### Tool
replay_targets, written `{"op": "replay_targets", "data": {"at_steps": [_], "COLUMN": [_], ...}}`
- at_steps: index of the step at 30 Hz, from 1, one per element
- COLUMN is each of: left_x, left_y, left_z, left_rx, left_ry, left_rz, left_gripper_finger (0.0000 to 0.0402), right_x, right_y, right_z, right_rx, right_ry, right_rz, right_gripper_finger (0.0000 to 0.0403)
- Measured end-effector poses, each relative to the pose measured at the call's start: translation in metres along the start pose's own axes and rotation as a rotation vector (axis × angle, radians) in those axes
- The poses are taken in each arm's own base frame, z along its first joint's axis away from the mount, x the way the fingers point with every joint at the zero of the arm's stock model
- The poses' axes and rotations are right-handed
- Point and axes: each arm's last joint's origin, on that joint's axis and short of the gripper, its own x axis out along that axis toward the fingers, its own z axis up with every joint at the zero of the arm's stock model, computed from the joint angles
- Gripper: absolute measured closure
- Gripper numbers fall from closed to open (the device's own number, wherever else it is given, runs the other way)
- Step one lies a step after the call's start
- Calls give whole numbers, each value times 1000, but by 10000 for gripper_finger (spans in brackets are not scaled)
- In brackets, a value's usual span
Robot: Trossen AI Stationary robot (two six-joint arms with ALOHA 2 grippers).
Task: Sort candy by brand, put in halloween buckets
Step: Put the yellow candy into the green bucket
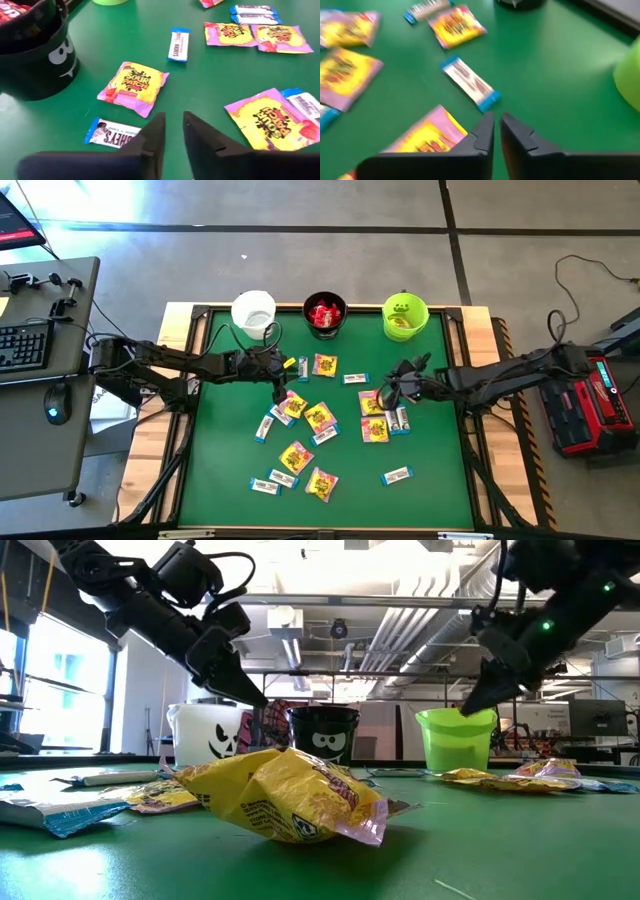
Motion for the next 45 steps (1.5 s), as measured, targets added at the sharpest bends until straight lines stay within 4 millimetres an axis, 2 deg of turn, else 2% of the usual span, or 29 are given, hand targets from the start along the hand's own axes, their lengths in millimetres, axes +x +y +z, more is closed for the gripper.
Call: {"op": "replay_targets", "data": {"at_steps": [4, 6, 10, 14, 24, 30, 34, 37, 45], "left_x": [0, 0, 0, 0, 0, 0, 0, 0, 0], "left_y": [0, 0, 0, 0, 0, 0, 0, 0, 0], "left_z": [0, 1, 2, 2, 2, 2, 2, 2, 2], "left_rx": [1, 0, -17, -17, -24, -24, -24, -25, -25], "left_ry": [-5, -12, -17, -18, -17, -17, -16, -16, -16], "left_rz": [-12, -12, -12, -12, -12, -12, -12, -13, -12], "left_gripper_finger": [389, 398, 393, 385, 380, 380, 380, 380, 380], "right_x": [3, 3, 2, 1, 2, 11, 20, 22, 18], "right_y": [-5, -8, -15, -23, -33, -35, -34, -33, -25], "right_z": [-7, -10, -17, -24, -28, -30, -31, -29, -7], "right_rx": [30, 63, 101, 168, 250, 255, 231, 214, 141], "right_ry": [73, 108, 192, 295, 423, 470, 489, 479, 418], "right_rz": [-56, -76, -130, -169, -187, -206, -200, -191, -141], "right_gripper_finger": [308, 277, 224, 191, 179, 179, 186, 216, 370]}}
